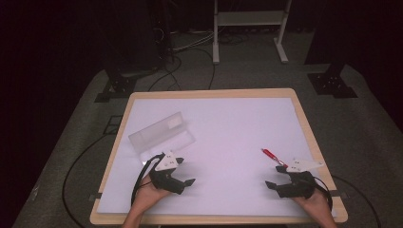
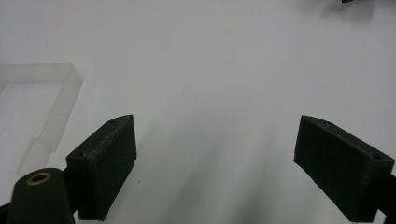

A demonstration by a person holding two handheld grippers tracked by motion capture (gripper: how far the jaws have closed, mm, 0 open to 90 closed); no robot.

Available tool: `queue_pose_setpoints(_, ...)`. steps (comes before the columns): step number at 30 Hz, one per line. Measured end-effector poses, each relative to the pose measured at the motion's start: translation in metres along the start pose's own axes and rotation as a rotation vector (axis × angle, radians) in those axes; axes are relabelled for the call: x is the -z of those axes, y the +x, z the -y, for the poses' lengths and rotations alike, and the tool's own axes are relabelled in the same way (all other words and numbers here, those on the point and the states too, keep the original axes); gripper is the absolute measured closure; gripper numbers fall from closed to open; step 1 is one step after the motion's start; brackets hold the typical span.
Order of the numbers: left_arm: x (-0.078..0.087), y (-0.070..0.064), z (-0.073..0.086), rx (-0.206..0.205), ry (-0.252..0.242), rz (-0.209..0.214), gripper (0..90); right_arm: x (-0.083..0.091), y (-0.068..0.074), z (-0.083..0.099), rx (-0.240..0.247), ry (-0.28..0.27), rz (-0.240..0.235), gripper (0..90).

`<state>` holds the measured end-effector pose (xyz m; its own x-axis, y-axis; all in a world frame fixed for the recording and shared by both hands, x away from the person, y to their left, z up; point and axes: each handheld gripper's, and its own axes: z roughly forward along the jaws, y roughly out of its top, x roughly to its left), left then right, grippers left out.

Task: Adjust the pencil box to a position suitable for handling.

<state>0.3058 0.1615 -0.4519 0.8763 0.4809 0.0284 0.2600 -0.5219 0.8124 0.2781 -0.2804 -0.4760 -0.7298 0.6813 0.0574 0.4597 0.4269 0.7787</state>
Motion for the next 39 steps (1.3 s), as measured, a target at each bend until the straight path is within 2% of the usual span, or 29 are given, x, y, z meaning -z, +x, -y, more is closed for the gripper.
queue_pose_setpoints(6,0.002,0.001,-0.003,-0.014,0.012,-0.011,12.9,-0.001,0.001,0.0,0.005,0.008,0.005,23.7)
queue_pose_setpoints(9,0.005,0.003,-0.006,-0.027,0.018,-0.031,13.0,0.0,0.002,-0.001,0.004,0.001,0.005,23.3)
queue_pose_setpoints(13,0.008,0.006,-0.006,-0.022,0.017,-0.043,13.0,0.0,0.003,-0.002,0.013,0.0,0.003,23.3)
queue_pose_setpoints(15,0.009,0.013,-0.008,-0.03,0.042,-0.054,13.1,0.002,0.004,-0.003,0.017,-0.001,0.004,23.3)
queue_pose_setpoints(20,0.014,0.022,-0.009,-0.035,0.05,-0.073,13.1,0.008,0.003,-0.003,0.011,-0.02,0.014,23.3)
queue_pose_setpoints(25,0.017,0.026,-0.01,-0.028,0.044,-0.086,13.5,0.006,0.004,-0.005,0.019,-0.012,0.009,23.2)
queue_pose_setpoints(27,0.021,0.031,-0.012,-0.039,0.062,-0.097,13.5,0.005,0.005,-0.006,0.025,-0.007,0.006,23.2)
queue_pose_setpoints(34,0.025,0.046,-0.015,-0.039,0.091,-0.116,13.6,0.004,0.007,-0.007,0.034,0.002,0.002,23.2)
queue_pose_setpoints(39,0.025,0.053,-0.014,-0.042,0.113,-0.132,14.8,0.002,0.007,-0.008,0.042,0.005,-0.004,23.1)
